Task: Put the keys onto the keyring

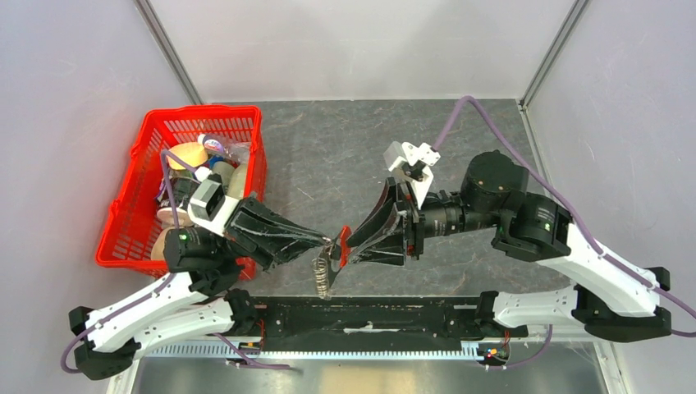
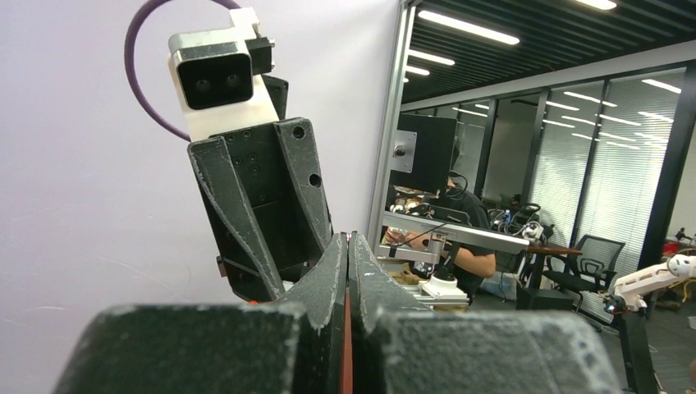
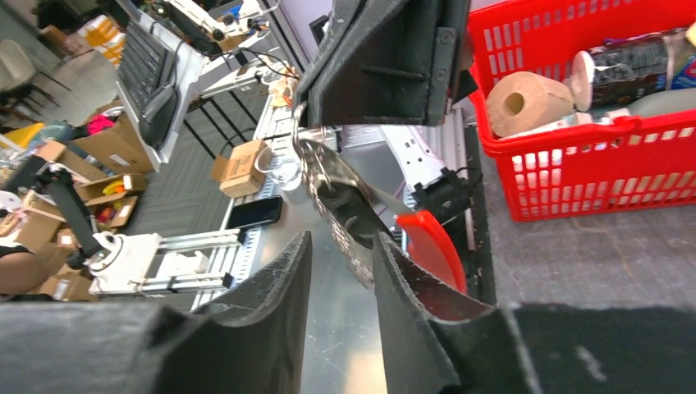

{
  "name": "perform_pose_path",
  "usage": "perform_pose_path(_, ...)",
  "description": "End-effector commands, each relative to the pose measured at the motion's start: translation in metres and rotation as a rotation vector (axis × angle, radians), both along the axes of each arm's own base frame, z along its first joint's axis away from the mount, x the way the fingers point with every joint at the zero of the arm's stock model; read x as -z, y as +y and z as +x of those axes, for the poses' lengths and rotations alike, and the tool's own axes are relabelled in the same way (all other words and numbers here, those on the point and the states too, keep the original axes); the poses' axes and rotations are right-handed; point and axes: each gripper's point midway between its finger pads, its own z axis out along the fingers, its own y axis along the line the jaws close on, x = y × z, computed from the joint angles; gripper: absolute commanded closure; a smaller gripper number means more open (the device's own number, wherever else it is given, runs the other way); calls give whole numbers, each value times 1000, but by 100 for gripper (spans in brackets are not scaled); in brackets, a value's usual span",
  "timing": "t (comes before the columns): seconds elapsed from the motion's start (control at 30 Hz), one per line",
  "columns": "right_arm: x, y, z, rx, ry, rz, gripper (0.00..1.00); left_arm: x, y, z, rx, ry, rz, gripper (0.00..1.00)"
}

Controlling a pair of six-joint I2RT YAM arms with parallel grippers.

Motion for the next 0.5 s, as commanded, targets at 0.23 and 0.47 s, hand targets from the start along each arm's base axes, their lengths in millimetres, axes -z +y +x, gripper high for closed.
perform_pose_path(0.23,-6,-46,4,138,-42,34,46,3,2,6,-37,18,-5,98)
perform_pose_path(0.47,24,-65,11,229,1,0,42,44,-15,48,-230,126,139,98)
